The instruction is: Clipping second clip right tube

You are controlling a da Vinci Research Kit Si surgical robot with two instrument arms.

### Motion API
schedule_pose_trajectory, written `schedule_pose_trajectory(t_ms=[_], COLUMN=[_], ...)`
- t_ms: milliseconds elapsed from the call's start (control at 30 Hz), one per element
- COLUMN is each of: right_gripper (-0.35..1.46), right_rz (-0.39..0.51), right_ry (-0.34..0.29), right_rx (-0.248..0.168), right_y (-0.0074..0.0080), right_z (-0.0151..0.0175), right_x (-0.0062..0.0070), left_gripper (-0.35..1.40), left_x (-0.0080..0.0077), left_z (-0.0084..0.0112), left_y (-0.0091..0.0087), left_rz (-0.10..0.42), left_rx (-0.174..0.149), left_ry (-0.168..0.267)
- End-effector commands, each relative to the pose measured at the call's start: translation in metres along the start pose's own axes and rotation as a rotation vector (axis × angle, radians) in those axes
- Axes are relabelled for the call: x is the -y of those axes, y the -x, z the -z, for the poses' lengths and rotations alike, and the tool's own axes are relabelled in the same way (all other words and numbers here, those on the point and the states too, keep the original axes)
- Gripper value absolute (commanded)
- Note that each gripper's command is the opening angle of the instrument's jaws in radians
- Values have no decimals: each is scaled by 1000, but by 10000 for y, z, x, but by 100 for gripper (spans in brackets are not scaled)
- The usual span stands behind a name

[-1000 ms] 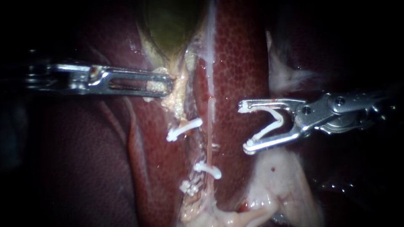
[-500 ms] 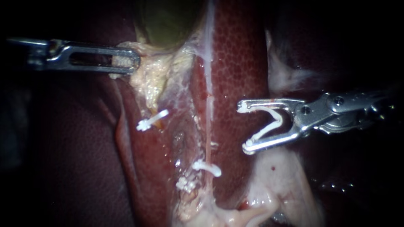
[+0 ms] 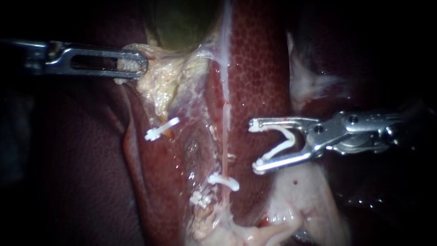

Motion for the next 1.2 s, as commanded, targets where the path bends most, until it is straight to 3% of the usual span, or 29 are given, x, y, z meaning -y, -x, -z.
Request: schedule_pose_trajectory(t_ms=[33,200,400,633,1200], right_gripper=[60,60,59,58,57], right_rz=[-7,-49,-83,-102,-153], right_ry=[-3,-19,-4,11,28], right_rx=[7,27,54,63,72], right_y=[8,47,74,84,97], right_z=[-4,-26,-46,-57,-93], right_x=[-3,-17,-32,-42,-40], left_gripper=[-35,-35,-35,-35,-35], left_x=[0,0,1,3,4], left_z=[0,0,-1,-1,-3], left_y=[0,-1,-3,-4,-6], left_rz=[0,-1,-1,-1,-2], left_rx=[0,0,1,2,5], left_ry=[1,1,3,4,9])
